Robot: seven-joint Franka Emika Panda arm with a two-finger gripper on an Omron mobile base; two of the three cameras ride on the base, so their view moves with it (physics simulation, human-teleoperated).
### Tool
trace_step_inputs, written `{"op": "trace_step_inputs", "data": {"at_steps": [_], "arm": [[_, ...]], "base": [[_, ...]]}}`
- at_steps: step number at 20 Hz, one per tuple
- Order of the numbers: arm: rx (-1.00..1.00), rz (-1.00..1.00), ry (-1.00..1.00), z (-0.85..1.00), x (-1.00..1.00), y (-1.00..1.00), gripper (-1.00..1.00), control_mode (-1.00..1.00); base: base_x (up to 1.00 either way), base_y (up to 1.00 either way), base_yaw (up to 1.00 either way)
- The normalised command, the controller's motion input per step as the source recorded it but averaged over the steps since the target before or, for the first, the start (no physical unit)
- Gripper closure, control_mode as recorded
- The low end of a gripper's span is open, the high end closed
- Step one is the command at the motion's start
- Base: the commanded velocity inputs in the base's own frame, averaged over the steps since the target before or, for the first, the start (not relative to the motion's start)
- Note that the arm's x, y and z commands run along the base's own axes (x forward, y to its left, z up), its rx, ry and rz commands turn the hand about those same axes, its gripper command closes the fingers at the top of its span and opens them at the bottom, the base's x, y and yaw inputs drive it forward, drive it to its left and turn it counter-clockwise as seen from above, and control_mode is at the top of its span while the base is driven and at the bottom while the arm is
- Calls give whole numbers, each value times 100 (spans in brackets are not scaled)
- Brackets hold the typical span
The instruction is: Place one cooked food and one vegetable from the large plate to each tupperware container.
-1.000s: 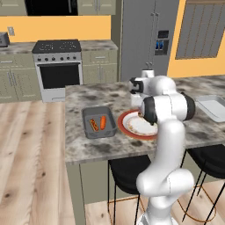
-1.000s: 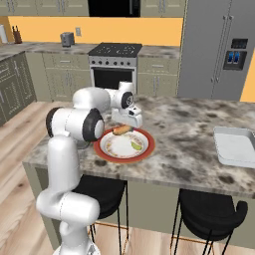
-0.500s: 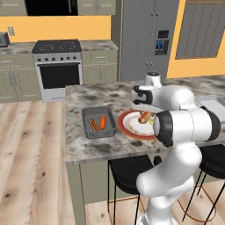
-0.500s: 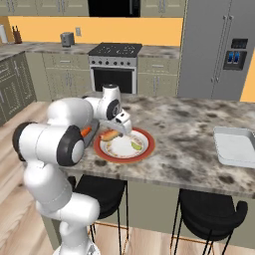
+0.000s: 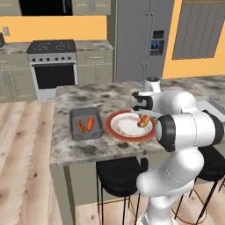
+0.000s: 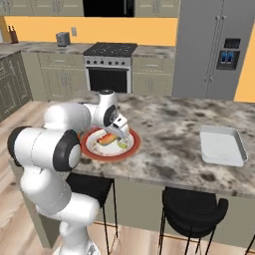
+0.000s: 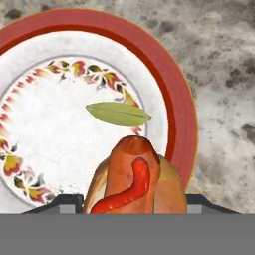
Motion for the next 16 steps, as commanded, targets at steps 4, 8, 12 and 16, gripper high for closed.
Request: {"op": "trace_step_inputs", "data": {"at_steps": [4, 8, 12, 16], "arm": [[0, 0, 0, 0, 0, 0, 100, 100], [0, 0, 0, 0, 0, 0, 100, 100], [0, 0, 0, 0, 0, 0, 100, 100], [0, 1, 0, 0, 24, -9, 100, -100]], "base": [[16, -100, 0], [36, -96, 0], [50, -43, 0], [7, 0, 0]]}}
